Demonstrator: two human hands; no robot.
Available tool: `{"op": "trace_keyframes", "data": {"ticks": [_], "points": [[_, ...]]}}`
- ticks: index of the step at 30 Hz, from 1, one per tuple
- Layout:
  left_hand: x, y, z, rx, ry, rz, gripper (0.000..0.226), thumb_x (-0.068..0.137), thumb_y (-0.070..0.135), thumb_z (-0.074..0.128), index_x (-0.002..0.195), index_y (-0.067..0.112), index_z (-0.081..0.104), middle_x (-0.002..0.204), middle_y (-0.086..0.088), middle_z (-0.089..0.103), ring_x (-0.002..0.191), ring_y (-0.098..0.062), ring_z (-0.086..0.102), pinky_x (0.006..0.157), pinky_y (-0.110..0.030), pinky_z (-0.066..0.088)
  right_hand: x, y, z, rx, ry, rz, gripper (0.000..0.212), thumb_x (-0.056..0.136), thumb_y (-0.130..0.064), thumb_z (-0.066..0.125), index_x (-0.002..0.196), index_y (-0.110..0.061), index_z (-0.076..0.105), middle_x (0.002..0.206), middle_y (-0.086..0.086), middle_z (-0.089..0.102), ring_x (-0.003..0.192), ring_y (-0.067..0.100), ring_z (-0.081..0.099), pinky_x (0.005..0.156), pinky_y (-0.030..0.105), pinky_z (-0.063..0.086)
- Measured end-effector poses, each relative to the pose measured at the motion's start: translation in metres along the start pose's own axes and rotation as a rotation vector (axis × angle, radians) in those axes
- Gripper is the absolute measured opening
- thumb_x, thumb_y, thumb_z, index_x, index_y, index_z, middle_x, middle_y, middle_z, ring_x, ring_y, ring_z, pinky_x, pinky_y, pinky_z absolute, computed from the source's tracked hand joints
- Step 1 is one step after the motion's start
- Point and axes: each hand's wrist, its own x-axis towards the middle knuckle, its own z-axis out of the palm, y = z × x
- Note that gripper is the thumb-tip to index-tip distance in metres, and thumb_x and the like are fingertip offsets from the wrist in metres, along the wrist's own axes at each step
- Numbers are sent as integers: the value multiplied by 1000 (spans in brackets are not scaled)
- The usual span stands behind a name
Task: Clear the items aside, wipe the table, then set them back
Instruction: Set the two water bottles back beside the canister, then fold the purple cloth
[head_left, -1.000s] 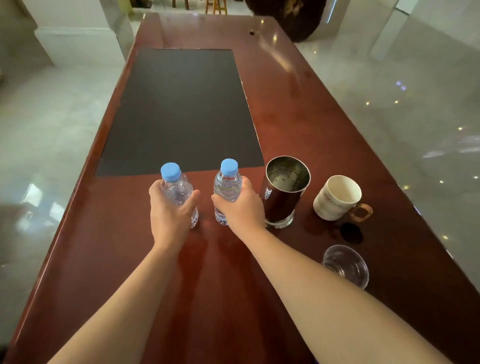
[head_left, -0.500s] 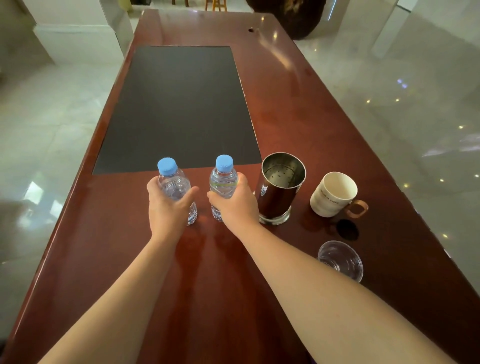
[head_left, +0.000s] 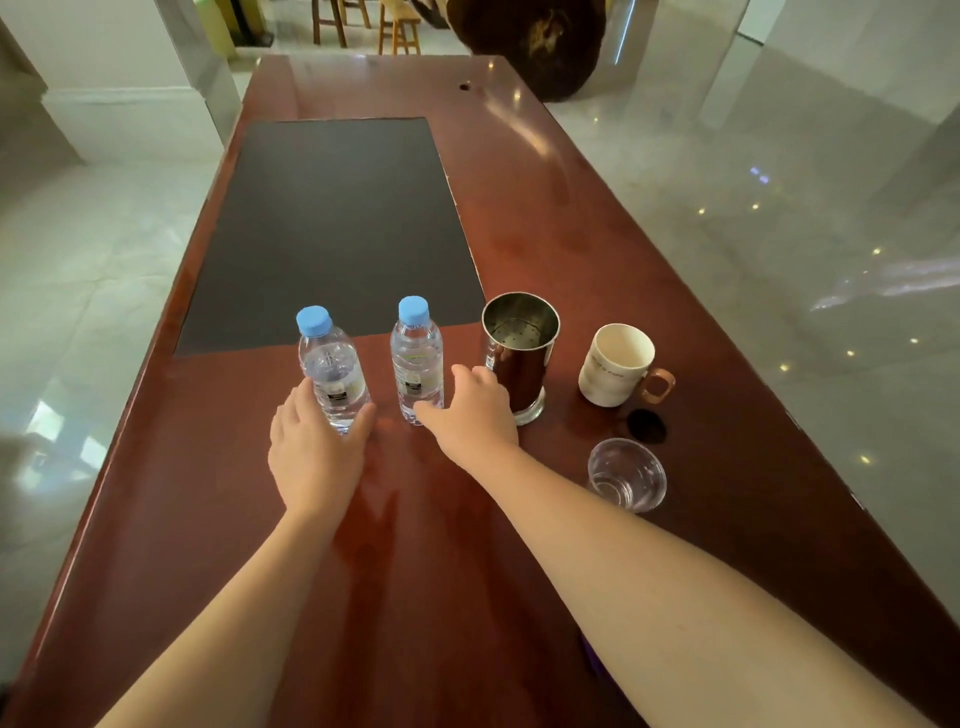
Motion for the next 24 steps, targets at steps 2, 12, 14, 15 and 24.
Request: {"op": "trace_keyframes", "data": {"ticks": [2,12,14,15,24], "points": [[-20,1,-5,57,-13,8,71,89,51,61,146,15,37,155,-10,37,146,-30,25,114,-52,28,-16,7,-4,-39,-19,-42,61,83,-48,59,134,-16,48,142,7,43,128,30,39,98,43,39],[-128,14,-9,199,-84,41,63,91,52,59,141,16,47,155,-10,39,147,-30,24,115,-49,26,-108,59,-23,26,-180,-136,63,84,-49,55,142,-24,46,155,0,34,140,23,28,109,41,32],[-155,20,-5,181,-86,6,64,91,52,59,142,15,47,153,-9,41,146,-29,26,114,-49,29,-131,78,-31,43,-210,-149,61,84,-48,55,140,-24,48,153,-1,36,138,23,30,108,40,32],[-169,24,-2,170,-92,-7,64,91,52,59,142,15,47,153,-9,41,145,-29,28,113,-48,31,-141,90,-35,42,-218,-158,60,85,-48,55,139,-24,49,153,-1,37,138,23,31,108,40,32],[-280,76,50,39,-276,-92,64,90,54,58,142,19,44,147,-6,46,134,-27,44,101,-43,41,-197,211,-94,36,-184,-56,55,85,-45,60,135,-24,53,143,-3,47,131,21,40,101,35,39]]}}
